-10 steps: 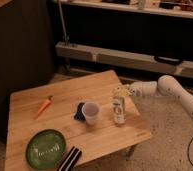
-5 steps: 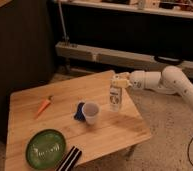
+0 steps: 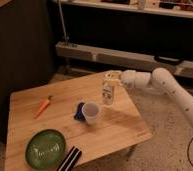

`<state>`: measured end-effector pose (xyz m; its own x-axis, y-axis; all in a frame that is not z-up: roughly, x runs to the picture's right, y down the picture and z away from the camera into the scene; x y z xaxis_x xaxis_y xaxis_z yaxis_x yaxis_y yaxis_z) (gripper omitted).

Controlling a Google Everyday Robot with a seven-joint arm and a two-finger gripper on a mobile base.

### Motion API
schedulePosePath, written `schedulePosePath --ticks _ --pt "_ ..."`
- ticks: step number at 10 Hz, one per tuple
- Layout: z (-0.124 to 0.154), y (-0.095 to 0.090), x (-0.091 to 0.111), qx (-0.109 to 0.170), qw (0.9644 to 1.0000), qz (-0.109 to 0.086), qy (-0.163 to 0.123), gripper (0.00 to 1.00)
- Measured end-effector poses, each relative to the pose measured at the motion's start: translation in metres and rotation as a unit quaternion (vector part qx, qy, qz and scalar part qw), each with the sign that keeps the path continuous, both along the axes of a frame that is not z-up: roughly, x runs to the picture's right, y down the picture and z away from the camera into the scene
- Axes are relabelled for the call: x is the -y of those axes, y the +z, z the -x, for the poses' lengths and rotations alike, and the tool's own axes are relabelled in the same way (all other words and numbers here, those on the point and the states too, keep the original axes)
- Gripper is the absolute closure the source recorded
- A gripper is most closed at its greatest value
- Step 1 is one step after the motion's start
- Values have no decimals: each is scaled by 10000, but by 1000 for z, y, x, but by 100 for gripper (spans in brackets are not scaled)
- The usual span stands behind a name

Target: Stand the bottle upright

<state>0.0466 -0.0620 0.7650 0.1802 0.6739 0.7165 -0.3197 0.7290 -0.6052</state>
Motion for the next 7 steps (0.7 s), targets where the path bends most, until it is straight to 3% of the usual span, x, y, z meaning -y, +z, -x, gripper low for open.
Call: schedulePosePath --ticks 2,7 --pt "20 25 8 -17 9999 -82 -86 97" --pt "31 47 18 86 9998 -149 -107 97"
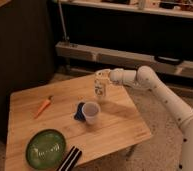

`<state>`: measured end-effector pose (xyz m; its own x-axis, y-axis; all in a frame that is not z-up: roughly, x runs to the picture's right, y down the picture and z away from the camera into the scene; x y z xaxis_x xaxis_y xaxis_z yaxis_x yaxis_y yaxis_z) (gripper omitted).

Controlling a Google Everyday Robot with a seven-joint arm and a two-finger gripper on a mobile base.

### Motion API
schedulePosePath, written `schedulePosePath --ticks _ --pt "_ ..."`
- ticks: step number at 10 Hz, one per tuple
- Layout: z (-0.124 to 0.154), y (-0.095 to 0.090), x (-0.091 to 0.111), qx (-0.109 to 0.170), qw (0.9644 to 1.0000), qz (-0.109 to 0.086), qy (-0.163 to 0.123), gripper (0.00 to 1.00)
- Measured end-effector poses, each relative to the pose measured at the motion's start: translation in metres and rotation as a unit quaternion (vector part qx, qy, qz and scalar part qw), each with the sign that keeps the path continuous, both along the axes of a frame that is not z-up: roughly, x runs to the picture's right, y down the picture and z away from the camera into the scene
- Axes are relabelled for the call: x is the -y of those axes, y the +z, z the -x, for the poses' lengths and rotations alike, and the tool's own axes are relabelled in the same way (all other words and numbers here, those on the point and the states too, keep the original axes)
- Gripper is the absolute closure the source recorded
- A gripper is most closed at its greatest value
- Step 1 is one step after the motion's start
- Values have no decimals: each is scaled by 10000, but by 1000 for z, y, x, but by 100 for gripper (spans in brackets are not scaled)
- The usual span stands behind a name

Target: Stand the bottle upright

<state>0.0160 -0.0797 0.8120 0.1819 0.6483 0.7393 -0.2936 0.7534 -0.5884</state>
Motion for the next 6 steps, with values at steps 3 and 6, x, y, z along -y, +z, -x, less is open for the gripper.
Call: schedulePosePath --ticks 3,6 --pt "3 4 1 103 9999 -82 92 85" --pt "1 6 3 83 9995 -202 212 55"
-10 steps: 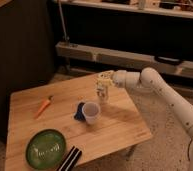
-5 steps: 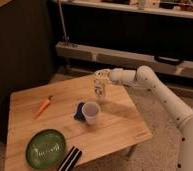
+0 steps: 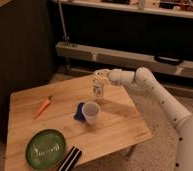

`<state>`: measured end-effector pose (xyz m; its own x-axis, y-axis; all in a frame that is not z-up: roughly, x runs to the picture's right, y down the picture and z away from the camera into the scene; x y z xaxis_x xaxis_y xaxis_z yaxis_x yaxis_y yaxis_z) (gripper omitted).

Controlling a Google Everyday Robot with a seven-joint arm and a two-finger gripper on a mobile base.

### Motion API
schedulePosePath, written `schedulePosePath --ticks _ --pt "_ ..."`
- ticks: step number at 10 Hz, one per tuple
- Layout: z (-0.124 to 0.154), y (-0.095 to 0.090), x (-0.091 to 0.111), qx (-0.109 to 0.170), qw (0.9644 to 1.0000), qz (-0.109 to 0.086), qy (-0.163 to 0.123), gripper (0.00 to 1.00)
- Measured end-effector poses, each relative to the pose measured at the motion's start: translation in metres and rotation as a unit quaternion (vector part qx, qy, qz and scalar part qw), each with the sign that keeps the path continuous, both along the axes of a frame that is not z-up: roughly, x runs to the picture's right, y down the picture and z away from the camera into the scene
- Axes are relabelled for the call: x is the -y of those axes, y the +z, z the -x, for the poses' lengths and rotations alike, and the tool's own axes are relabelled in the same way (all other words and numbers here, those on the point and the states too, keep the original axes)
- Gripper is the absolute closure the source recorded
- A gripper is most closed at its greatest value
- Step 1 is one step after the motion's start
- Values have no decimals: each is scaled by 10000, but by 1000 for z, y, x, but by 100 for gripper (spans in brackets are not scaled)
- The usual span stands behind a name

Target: Stand the bottle upright

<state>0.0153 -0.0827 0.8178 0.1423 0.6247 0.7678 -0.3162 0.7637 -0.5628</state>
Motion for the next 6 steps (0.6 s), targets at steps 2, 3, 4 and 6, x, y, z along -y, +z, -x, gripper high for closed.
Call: schedulePosePath --ticks 2,3,4,6 --pt "-3 2 2 -39 10000 -55 72 32" --pt "-5 4 2 -53 9999 -53 101 23" --pt "-5 7 1 -58 9999 -39 121 20" --pt "-6 13 -2 -66 9999 24 153 20"
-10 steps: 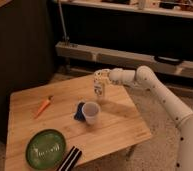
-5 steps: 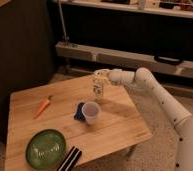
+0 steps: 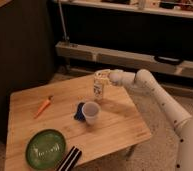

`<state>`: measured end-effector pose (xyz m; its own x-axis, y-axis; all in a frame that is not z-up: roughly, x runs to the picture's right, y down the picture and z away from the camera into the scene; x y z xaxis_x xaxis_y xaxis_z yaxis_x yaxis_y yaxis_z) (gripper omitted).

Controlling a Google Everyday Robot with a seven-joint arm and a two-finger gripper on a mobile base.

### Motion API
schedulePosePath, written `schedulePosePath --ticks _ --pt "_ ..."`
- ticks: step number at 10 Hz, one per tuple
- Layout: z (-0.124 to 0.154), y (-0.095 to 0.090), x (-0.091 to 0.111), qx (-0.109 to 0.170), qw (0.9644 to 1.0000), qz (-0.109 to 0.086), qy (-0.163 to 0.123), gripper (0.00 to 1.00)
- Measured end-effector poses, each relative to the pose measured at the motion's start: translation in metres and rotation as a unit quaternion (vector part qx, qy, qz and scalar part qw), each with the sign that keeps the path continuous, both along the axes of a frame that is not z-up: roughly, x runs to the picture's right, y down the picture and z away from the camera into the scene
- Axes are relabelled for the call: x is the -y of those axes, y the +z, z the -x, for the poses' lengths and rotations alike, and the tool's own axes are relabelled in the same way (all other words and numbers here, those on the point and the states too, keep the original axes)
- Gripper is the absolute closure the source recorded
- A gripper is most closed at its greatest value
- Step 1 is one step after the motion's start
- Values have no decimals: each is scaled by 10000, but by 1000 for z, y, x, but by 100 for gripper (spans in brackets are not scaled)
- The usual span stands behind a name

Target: Stand the bottle upright

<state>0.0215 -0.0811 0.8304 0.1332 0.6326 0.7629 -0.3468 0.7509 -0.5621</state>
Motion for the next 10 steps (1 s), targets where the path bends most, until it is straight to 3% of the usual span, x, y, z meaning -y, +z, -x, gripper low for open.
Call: schedulePosePath --ticks 4,6,8,10 --pt "-5 1 0 34 10000 32 -63 20" --pt "-13 -3 4 69 9997 51 -244 20" --pt "-19 -10 10 82 9980 139 -608 20" --pt "-24 -10 11 53 9978 155 -641 20"
